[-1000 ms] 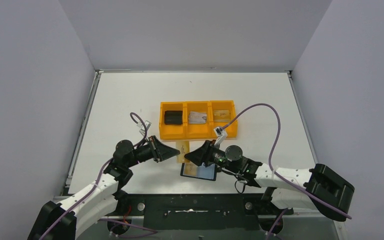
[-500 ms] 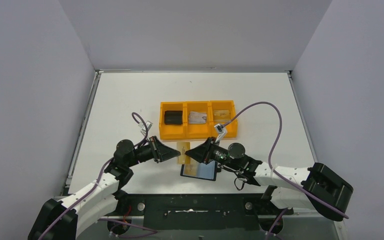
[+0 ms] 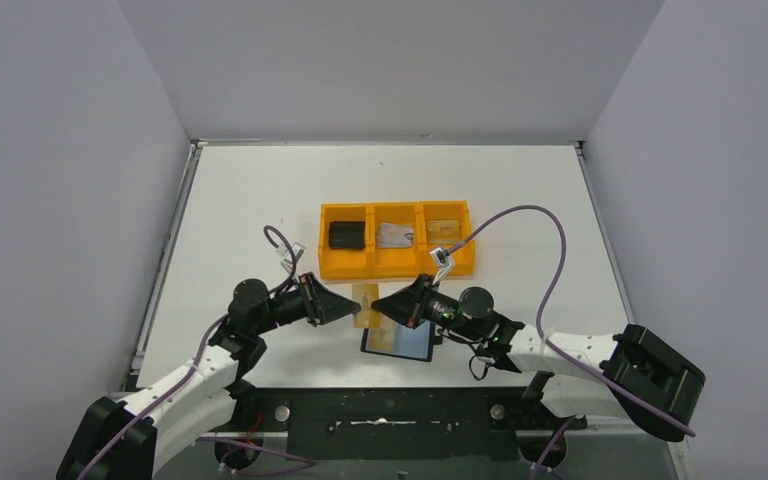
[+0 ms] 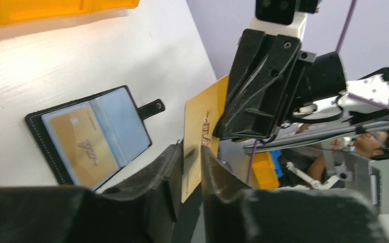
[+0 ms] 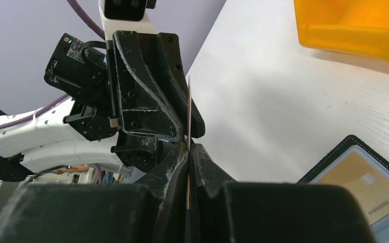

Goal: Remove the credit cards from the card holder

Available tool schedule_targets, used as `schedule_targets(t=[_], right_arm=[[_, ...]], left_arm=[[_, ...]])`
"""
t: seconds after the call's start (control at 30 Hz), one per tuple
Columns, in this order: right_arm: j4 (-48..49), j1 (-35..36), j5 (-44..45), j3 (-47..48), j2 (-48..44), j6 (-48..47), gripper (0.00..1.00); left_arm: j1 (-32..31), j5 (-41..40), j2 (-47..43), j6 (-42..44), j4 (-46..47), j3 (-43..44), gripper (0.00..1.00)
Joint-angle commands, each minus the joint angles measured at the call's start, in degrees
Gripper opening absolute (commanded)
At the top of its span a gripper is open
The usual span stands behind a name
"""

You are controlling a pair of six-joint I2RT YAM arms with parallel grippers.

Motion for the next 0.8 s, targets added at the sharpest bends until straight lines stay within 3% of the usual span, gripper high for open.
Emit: schedule_targets(t=[0.0, 0.1, 0.17, 0.23, 0.43, 0.6, 0.77], right_arm=[[2.21, -0.40, 1.01, 0.28, -0.56, -0.16, 0.00], [-0.03, -0.46, 2.56, 0.27, -1.06, -0.26, 0.00], [-2.49, -0.38, 4.14, 0.43, -1.69, -0.65, 0.00], [-4.92, -0.41, 5.69, 0.58, -2.44, -1.13, 0.00], [-18.29, -0.45, 12.09, 3.54, -7.28, -5.55, 0.00], [-34.95, -0.44, 24.03, 7.52, -14.11, -11.30, 0.00], [-44.06, -0.53, 35.61, 10.52, -21.45, -20.59, 0.00]], left_arm=[[-0.22, 0.89, -0.82, 4.56, -3.49, 4.01, 0.25], [-0.23, -0.14, -2.27, 7.29, -8.84, 5.44, 0.25], [-0.20, -1.97, -3.39, 10.22, -14.89, 7.22, 0.41], [-0.20, -4.90, -4.76, 13.64, -21.70, 9.43, 0.52], [-0.18, -15.73, -8.01, 21.87, -39.32, 16.27, 0.68], [-0.13, -23.43, -9.41, 26.63, -51.57, 23.79, 0.80], [-0.04, -31.43, -7.08, 34.27, -60.84, 33.88, 0.87]])
